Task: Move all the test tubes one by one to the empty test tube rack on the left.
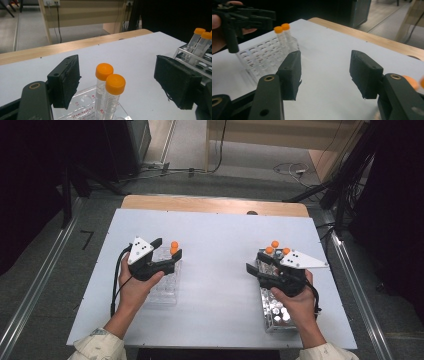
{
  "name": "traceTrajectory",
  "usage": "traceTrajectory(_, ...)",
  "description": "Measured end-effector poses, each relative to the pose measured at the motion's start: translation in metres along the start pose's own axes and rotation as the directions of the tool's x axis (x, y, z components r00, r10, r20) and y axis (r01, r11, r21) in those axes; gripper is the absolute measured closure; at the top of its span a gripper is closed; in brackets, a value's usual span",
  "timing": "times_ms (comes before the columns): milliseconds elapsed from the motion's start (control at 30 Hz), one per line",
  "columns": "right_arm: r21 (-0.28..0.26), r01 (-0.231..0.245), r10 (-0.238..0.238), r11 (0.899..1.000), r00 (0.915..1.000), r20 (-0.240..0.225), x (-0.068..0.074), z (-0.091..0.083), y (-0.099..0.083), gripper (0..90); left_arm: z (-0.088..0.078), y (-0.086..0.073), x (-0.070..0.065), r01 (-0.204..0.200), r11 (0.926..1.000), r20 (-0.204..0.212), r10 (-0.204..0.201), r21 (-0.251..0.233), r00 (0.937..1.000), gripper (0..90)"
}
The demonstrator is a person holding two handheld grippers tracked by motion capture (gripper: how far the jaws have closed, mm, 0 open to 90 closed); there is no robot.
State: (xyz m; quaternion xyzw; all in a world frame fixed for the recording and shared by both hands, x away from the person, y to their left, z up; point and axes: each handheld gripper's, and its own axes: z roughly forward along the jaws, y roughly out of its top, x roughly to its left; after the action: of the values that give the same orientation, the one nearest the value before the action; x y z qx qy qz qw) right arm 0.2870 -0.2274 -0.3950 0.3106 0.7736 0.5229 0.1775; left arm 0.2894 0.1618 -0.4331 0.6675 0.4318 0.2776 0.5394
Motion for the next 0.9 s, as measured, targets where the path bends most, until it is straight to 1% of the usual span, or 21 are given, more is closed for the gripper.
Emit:
traceTrajectory(133, 0.001, -0.018, 0.018, 1.000, 0.9993, 0.033, -0.012, -0.004, -0.005, 41.2, 0.000, 0.000, 0.000, -0.007, 1.0000, -0.005, 0.007, -0.003, 1.0000, 20.6)
traceTrajectory(233, 0.002, -0.027, 0.027, 1.000, 0.9985, 0.048, -0.018, -0.007, -0.008, 39.7, -0.001, 0.000, 0.000, -0.004, 1.0000, -0.003, 0.004, -0.003, 1.0000, 19.6)
traceTrajectory(267, 0.002, -0.023, 0.023, 1.000, 0.9982, 0.056, -0.021, -0.007, -0.009, 38.5, -0.001, 0.000, 0.000, -0.004, 1.0000, -0.001, 0.004, -0.001, 1.0000, 19.1)
traceTrajectory(333, 0.001, -0.029, 0.029, 1.000, 0.9971, 0.070, -0.024, -0.009, -0.010, 34.2, -0.001, 0.000, 0.000, -0.003, 1.0000, 0.001, 0.003, 0.002, 1.0000, 18.0)
traceTrajectory(400, -0.004, -0.030, 0.031, 1.000, 0.9967, 0.075, -0.027, -0.011, -0.012, 30.0, -0.002, 0.000, 0.000, -0.002, 1.0000, 0.003, 0.002, 0.005, 1.0000, 17.2)
traceTrajectory(500, -0.008, -0.034, 0.034, 0.999, 0.9955, 0.089, -0.033, -0.015, -0.016, 26.7, -0.003, 0.001, 0.001, 0.005, 1.0000, 0.007, -0.005, 0.004, 1.0000, 15.8)
traceTrajectory(700, -0.012, -0.048, 0.049, 0.999, 0.9896, 0.136, -0.048, -0.022, -0.025, 25.9, -0.004, 0.000, 0.005, 0.027, 0.9996, 0.010, -0.027, 0.008, 0.9996, 14.9)
traceTrajectory(800, -0.021, -0.055, 0.057, 0.998, 0.9864, 0.154, -0.055, -0.025, -0.029, 26.1, -0.005, 0.000, 0.006, 0.028, 0.9996, 0.001, -0.028, 0.008, 0.9996, 14.9)
traceTrajectory(900, -0.033, -0.055, 0.060, 0.998, 0.9834, 0.171, -0.062, -0.028, -0.031, 27.2, -0.005, 0.000, 0.005, 0.031, 0.9995, 0.003, -0.031, 0.002, 0.9995, 14.9)
